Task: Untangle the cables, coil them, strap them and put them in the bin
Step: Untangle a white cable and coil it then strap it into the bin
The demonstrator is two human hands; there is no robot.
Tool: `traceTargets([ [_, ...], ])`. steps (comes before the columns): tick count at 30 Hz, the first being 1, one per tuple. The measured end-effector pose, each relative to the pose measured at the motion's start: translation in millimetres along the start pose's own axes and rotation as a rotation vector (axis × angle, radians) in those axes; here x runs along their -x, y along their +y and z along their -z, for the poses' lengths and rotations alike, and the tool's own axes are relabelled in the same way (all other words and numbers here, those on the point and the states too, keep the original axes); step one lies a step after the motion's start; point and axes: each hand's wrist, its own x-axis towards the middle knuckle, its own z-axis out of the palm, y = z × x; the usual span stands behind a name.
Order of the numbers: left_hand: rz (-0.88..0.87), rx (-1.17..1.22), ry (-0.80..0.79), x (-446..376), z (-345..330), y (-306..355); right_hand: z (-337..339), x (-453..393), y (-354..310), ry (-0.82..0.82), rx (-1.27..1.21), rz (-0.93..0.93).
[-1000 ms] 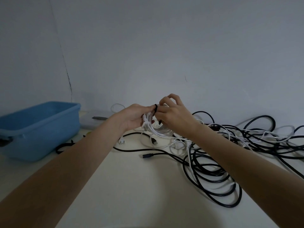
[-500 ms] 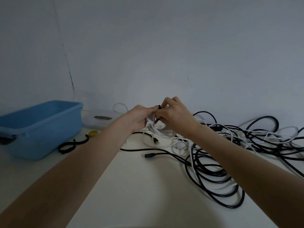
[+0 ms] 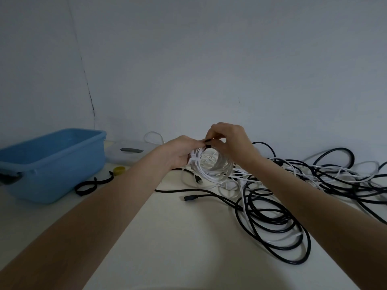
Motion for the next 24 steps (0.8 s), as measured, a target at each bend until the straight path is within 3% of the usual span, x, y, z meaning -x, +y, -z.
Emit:
traceTargets([
  [6, -0.028, 0.030, -0.099, 4.9, 6.1, 1.8, 9.8, -8.2, -7.8, 0.000, -0.201, -0.207],
  [14, -0.081, -0.027, -0.090, 5.1, 11.1, 7.7, 4.7, -15.1, -10.3, -0.032, -0.424, -0.426],
  [19, -0.069, -0.136, -0.135, 11.0, 17.0, 10.0, 11.3, -16.0, -14.8, -0.140, -0.619, -0.613],
  [24, -0.200, -0.326, -0.030, 2.6, 17.1, 1.6, 15.0, -15.4, -15.9, -0.184, -0.705, -0.737],
])
